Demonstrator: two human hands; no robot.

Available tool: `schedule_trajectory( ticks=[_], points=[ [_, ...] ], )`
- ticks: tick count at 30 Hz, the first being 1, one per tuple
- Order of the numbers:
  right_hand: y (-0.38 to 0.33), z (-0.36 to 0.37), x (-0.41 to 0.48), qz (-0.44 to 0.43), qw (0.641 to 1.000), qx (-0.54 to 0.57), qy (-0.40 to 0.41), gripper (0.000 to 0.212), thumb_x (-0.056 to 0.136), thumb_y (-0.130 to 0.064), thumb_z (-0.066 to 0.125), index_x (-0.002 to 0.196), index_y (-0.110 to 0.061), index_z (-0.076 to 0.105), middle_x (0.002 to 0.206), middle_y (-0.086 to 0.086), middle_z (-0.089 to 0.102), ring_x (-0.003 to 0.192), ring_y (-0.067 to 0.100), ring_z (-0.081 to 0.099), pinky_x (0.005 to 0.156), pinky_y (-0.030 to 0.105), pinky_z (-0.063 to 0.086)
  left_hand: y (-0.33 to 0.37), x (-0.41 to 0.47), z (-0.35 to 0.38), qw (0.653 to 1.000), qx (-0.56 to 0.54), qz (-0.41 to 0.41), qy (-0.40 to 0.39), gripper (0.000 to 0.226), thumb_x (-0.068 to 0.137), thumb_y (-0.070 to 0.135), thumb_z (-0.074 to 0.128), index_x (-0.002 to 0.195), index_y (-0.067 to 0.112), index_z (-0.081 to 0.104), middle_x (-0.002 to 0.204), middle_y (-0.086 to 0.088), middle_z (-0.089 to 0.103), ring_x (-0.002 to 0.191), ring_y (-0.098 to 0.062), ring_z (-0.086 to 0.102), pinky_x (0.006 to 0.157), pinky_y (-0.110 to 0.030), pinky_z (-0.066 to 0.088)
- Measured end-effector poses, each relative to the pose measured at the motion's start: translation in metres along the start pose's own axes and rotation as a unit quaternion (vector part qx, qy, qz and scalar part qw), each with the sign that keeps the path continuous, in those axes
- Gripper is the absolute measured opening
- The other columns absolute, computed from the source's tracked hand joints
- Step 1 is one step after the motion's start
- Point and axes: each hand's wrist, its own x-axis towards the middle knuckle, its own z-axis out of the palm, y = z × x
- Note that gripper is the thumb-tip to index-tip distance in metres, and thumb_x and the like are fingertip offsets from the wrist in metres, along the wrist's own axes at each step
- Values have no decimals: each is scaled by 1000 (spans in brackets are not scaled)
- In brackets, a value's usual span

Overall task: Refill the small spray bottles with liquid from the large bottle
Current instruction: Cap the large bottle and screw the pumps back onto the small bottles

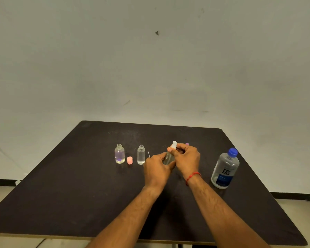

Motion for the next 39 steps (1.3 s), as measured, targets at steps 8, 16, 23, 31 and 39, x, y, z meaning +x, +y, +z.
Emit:
schedule_trajectory(
  ticks=[8,16,23,31,39],
  points=[
    [4,-6,5,-1,999,-11,-33,18,86,-12,73,103,-15,75,82,-8,69,78,2,64,68,8,49,-5,7,-7,994,-67,4,-91,25,80,29,82,104,33,76,90,19,76,89,2,71,82,-31,60],
    [12,0,7,10,999,18,-38,27,87,-11,70,114,-12,72,102,1,72,94,8,67,77,12,51,-9,9,-9,996,-59,24,-60,34,78,23,85,111,26,76,100,16,76,98,6,68,87,-21,56],
    [11,1,4,18,999,28,-23,32,85,-11,73,116,-12,69,94,-4,68,84,2,63,77,15,54,-15,7,2,998,-32,35,-35,30,81,29,82,110,29,76,96,17,76,89,10,67,78,-16,56],
    [31,-2,-1,17,997,55,-43,40,85,-7,72,123,-17,66,103,-6,71,93,1,66,75,10,53,-30,18,12,998,-32,-7,-46,26,85,28,79,110,33,74,96,18,75,90,6,68,82,-24,58],
    [65,-5,-14,55,996,71,-27,32,82,-6,75,109,-22,72,92,-8,73,88,5,68,83,18,54,-46,35,31,998,-19,-59,-30,35,85,15,78,115,21,62,111,6,73,105,-8,68,91,-28,55]
  ],
)
